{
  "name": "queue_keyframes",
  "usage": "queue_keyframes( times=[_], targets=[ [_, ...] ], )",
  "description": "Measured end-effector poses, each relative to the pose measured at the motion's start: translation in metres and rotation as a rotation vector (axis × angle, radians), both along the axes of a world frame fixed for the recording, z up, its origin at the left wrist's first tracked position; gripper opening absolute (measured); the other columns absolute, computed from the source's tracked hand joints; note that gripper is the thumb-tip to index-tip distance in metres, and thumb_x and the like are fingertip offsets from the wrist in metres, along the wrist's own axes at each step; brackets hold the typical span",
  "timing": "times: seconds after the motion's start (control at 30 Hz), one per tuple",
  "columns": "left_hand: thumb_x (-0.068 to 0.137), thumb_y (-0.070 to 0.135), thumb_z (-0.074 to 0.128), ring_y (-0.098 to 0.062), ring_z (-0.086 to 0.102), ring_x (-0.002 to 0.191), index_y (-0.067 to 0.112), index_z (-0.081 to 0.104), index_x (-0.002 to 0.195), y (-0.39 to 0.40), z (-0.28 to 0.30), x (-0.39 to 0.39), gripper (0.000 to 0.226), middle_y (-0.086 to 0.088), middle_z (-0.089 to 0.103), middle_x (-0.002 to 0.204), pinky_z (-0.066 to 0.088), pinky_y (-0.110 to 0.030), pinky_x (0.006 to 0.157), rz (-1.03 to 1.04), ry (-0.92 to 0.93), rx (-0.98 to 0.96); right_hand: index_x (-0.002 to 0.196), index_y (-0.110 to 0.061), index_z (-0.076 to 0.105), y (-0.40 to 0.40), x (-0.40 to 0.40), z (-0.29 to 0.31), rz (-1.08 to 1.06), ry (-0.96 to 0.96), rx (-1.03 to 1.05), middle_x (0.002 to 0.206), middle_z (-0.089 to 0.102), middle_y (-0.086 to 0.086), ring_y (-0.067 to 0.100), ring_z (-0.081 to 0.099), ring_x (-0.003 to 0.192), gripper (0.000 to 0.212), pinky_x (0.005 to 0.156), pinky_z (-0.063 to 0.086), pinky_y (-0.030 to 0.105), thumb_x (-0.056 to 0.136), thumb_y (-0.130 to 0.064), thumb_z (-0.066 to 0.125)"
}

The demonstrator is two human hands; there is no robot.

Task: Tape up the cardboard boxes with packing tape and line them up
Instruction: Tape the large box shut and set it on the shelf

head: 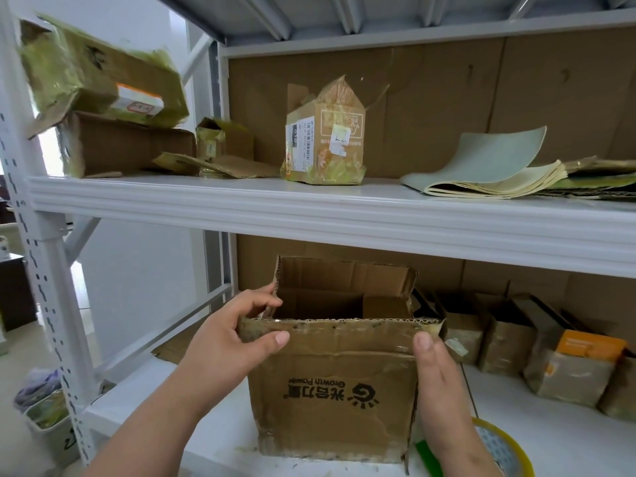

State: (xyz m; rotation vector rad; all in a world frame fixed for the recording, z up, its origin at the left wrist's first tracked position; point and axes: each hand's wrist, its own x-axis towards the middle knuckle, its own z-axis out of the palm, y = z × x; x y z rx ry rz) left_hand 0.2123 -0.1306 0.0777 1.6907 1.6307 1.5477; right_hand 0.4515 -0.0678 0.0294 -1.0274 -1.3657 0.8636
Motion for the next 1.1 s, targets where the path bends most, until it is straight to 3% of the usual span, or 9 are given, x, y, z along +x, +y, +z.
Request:
queue_keyframes(
  times=[0.17,0.27,0.37,0.43,0.57,0.63,0.73,0.9,1.1],
  targets=[
    [0.075,0.026,0.082,0.005,0.041,0.133,0.068,0.06,0.108,-0.01,-0.003,-0.001,0.057,0.043,0.043,0.136,0.037,-0.045,0.113,0.012,0.036,0.017,0.14,-0.028,0.051,-0.003,0.008,-0.006,0.014,0.106,-0.146,0.142,0.046,-0.012,0.01,0.038,0.136,0.129,0.118,0.024,0.04,0.045,-0.109,0.019],
    [0.069,0.036,0.088,0.001,0.041,0.134,0.044,0.078,0.085,-0.013,-0.003,-0.005,0.021,0.043,0.043,0.136,0.04,-0.047,0.11,-0.021,0.005,-0.006,0.123,-0.035,0.067,-0.004,0.011,-0.01,0.077,0.192,-0.172,0.134,0.062,-0.009,0.01,0.046,0.133,0.111,0.118,0.027,0.042,0.053,-0.107,0.019],
    [0.064,0.07,0.07,-0.004,0.046,0.132,0.023,0.078,0.078,-0.021,-0.003,0.0,0.049,0.037,0.049,0.136,0.038,-0.046,0.109,-0.047,-0.049,0.006,0.111,-0.04,0.073,-0.005,0.012,-0.008,0.114,0.256,-0.182,0.119,0.071,-0.007,0.011,0.053,0.126,0.098,0.111,0.033,0.038,0.056,-0.105,0.024],
    [0.077,0.076,0.056,-0.013,0.056,0.123,0.034,0.077,0.087,-0.029,0.002,0.009,0.048,0.023,0.063,0.126,0.042,-0.046,0.105,0.0,-0.175,0.037,0.119,-0.033,0.07,-0.005,0.013,-0.008,0.094,0.273,-0.194,0.123,0.069,-0.007,0.011,0.053,0.126,0.101,0.112,0.031,0.038,0.058,-0.103,0.03],
    [0.09,0.034,0.068,-0.026,0.065,0.108,0.031,0.063,0.091,-0.026,0.008,0.007,0.006,0.01,0.073,0.106,0.049,-0.057,0.097,0.105,-0.399,0.042,0.124,-0.027,0.067,-0.006,0.021,-0.01,0.101,0.284,-0.206,0.129,0.065,-0.002,0.018,0.055,0.127,0.085,0.109,0.039,0.044,0.07,-0.09,0.049],
    [0.088,0.006,0.067,-0.021,0.064,0.11,0.031,0.059,0.12,-0.024,0.01,0.006,0.041,0.009,0.07,0.108,0.049,-0.049,0.098,0.103,-0.356,-0.057,0.106,-0.024,0.077,-0.008,0.024,-0.007,0.134,0.297,-0.167,0.124,0.068,0.001,0.016,0.057,0.124,0.042,0.105,0.042,0.04,0.096,-0.055,0.049],
    [0.086,0.006,0.068,-0.016,0.065,0.104,0.042,0.065,0.116,-0.032,0.011,0.01,0.048,0.008,0.072,0.106,0.049,-0.043,0.096,0.073,-0.357,-0.162,0.084,-0.017,0.079,-0.016,0.032,0.001,0.176,0.24,-0.059,0.11,0.074,-0.002,0.01,0.061,0.114,0.039,0.096,0.045,0.031,0.098,-0.009,0.044],
    [0.084,0.033,0.076,-0.02,0.065,0.102,0.029,0.071,0.102,-0.035,0.011,0.01,0.018,0.004,0.07,0.107,0.053,-0.043,0.088,0.251,-0.36,-0.131,0.095,-0.011,0.074,-0.024,0.044,0.006,0.213,0.211,-0.015,0.098,0.074,0.009,0.02,0.066,0.098,0.025,0.08,0.044,0.032,0.09,-0.001,0.051],
    [0.088,0.021,0.065,-0.019,0.063,0.076,0.03,0.069,0.079,-0.04,0.012,0.025,0.013,0.01,0.07,0.077,0.048,-0.035,0.071,0.422,-0.076,-0.102,0.101,-0.033,0.076,-0.01,0.052,0.026,0.203,0.057,0.006,0.113,0.068,0.001,0.017,0.062,0.107,0.025,0.09,0.046,0.034,0.09,-0.015,0.064]
  ],
)
